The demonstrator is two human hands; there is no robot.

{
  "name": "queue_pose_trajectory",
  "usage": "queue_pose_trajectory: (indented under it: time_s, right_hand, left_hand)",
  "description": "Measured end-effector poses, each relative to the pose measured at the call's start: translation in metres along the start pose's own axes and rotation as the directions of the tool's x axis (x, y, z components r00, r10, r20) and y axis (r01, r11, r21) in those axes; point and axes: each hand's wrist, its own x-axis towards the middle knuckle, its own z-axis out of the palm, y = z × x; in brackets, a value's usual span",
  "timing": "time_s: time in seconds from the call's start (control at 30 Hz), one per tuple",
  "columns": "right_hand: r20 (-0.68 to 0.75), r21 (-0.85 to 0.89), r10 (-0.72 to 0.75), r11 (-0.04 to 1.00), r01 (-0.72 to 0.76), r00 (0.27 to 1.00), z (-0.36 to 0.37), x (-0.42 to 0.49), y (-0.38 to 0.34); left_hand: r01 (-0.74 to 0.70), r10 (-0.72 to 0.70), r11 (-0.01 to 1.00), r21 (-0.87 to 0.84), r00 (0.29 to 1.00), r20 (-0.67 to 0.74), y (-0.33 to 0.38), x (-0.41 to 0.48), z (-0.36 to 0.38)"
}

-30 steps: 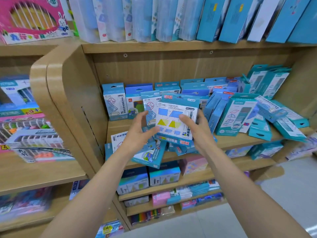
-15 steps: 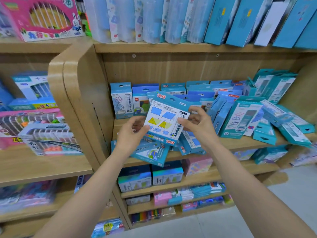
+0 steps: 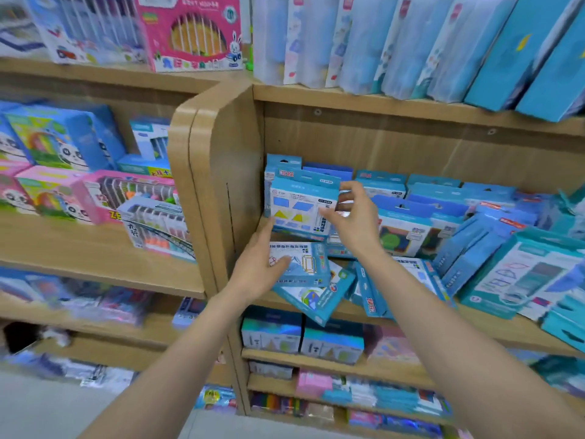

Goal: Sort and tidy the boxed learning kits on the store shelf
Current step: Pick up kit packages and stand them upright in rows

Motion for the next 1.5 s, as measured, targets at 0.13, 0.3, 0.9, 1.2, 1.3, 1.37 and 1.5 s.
queue_pose_trajectory:
  time_s: [0.13,0.3,0.9,1.2,1.3,1.37,1.5]
  right_hand:
    - [0.117,-0.069,-0.038,0.997,0.046,0.992,0.010,0.010,0.010]
    - [0.150,-0.182,-0.072,0.978,0.099,0.986,0.011,0.019,0.027]
    - [0.213,-0.086,-0.042,0.994,0.061,0.976,0.011,0.017,0.043]
    - [0.694,-0.321,0.114,0.933,0.164,0.711,0.000,-0.015,0.050]
    - [0.662,-0.364,0.142,0.919,0.151,0.736,-0.005,-0.015,0.051]
    - [0.666,-0.385,0.155,0.909,0.158,0.730,-0.008,-0.018,0.053]
    - [0.659,-0.256,0.100,0.962,0.097,0.746,-0.015,-0.024,0.056]
  left_hand:
    - [0.051,-0.050,0.999,0.012,0.995,-0.088,0.008,0.010,0.007]
    - [0.134,-0.130,0.990,0.035,0.987,-0.098,0.008,0.022,0.015]
    - [0.156,-0.153,0.963,0.217,0.988,-0.034,-0.006,0.014,0.020]
    - [0.178,-0.118,0.952,0.250,0.964,-0.237,-0.007,-0.015,0.032]
    - [0.233,-0.150,0.937,0.260,0.941,-0.302,-0.003,-0.023,0.034]
    - [0.270,-0.186,0.929,0.254,0.932,-0.311,0.000,-0.028,0.036]
    - [0.264,-0.182,0.933,0.246,0.933,-0.312,0.001,-0.034,0.040]
